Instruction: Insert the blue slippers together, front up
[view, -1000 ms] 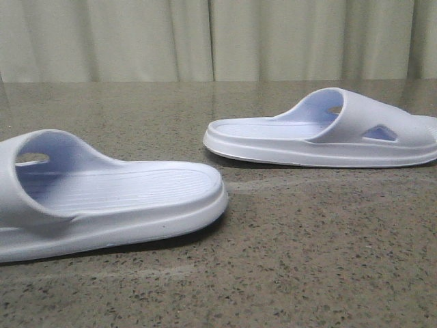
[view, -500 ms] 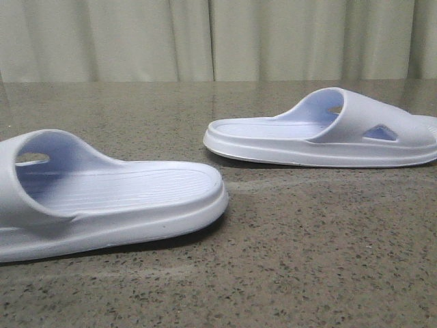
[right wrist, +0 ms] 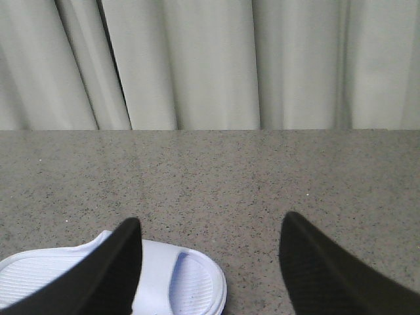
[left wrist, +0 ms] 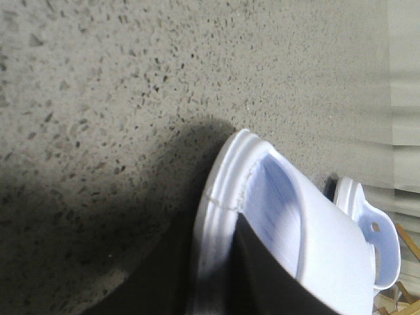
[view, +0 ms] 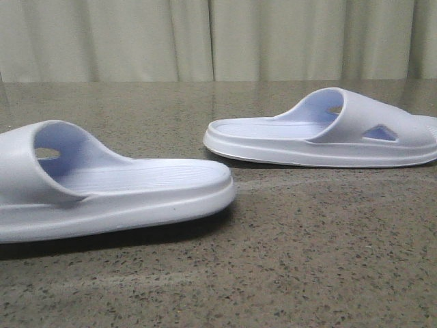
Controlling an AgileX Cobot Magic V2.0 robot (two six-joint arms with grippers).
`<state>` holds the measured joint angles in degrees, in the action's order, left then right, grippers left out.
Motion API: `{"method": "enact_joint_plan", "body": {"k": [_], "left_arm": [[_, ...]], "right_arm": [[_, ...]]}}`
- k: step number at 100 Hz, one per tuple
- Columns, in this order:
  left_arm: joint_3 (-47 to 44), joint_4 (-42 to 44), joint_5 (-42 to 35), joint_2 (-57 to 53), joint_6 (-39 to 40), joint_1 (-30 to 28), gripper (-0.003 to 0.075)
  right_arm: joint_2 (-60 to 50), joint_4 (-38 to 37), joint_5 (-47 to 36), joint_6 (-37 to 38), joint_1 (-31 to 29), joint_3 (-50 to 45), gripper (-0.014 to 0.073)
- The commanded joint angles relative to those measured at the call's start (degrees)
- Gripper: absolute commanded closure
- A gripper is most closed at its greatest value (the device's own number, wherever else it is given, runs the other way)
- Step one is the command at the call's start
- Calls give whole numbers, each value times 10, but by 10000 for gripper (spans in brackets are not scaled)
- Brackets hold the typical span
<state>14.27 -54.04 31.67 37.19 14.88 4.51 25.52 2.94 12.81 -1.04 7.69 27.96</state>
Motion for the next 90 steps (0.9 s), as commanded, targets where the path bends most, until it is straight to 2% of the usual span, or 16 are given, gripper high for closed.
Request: {"method": "enact_joint_plan", "body": {"k": [1, 12, 31, 63, 90], "left_arm": [[12, -17, -7, 6, 0, 0, 703], [14, -48, -11, 3, -27, 0, 703], [15, -186, -14, -9, -135, 0, 703], [15, -301, -8, -48, -197, 0, 703], [15, -308, 6, -54, -197, 0, 703]], "right_arm": [[7, 0, -48, -4, -3, 18, 200], [7, 0, -59, -4, -3, 18, 200], [7, 0, -61, -4, -3, 18, 200], [27, 0, -57, -4, -3, 17, 202], [145, 0, -64, 105, -4, 17, 202]]}}
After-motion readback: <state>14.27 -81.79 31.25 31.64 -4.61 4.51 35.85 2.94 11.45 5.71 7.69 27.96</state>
